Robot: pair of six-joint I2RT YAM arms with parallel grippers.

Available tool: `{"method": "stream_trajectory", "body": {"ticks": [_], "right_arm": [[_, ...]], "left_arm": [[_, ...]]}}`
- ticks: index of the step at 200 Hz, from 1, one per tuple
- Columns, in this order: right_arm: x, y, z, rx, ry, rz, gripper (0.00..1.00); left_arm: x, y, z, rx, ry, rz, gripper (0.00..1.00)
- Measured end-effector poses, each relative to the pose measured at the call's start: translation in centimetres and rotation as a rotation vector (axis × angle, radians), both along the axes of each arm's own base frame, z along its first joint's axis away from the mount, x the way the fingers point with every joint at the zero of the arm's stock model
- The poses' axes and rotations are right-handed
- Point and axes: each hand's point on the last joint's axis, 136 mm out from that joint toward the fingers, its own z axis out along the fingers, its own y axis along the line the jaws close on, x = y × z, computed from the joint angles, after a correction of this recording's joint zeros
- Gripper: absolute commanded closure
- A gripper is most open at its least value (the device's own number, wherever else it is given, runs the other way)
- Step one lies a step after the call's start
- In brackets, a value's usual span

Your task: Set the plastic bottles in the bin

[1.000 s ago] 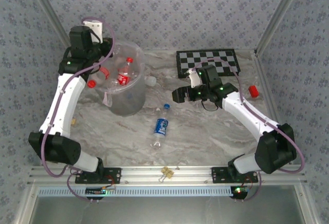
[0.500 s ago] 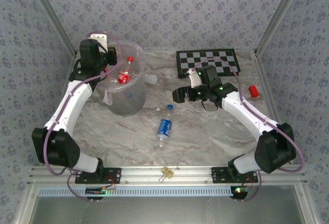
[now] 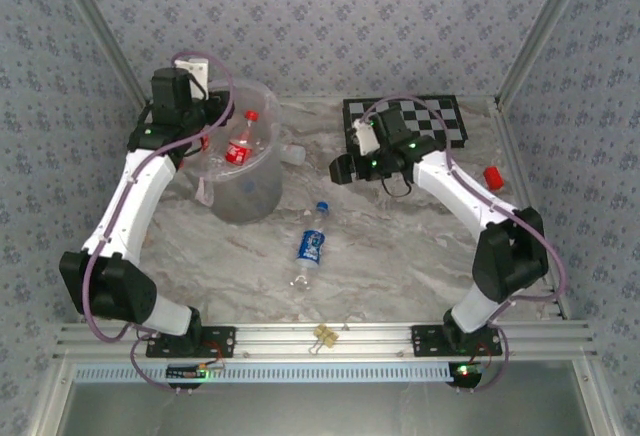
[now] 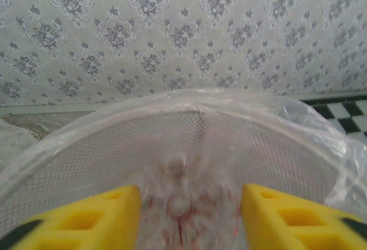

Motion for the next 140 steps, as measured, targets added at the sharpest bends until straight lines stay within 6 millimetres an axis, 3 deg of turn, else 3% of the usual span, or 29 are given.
{"method": "stream_trajectory", "body": {"ticks": [23,41,67,95,115,140], "right_arm": [[-3.1,2.0,-3.5,-0.013,0.137,-0.008,0.25],[-4.8,3.4,-6.1,-0.034,0.228,-0.016,0.22],[-4.9,4.3,-8.5,-0.045,0.293,-0.056,0.12],[-4.5,4.3,-10.7,-0.067,0.337,-0.106,0.10],[-4.5,4.3,-12.4,-0.092,0.373,-0.123,0.13],[-4.9,4.1,-14.3,-0.119,0.417,-0.140,0.22]], "left_arm": [[-0.9,0.1,0.5,0.009,0.023,-0.003,0.29],[-2.0,0.6,2.0,0.016,0.010,0.008,0.27],[-4.8,1.8,5.1,0.026,-0.037,0.049,0.34],[-8.6,3.2,7.1,0.037,-0.065,0.085,0.38],[-10.6,3.7,7.2,0.038,-0.059,0.094,0.40],[-12.6,4.2,5.1,0.038,0.000,0.107,0.44]]}}
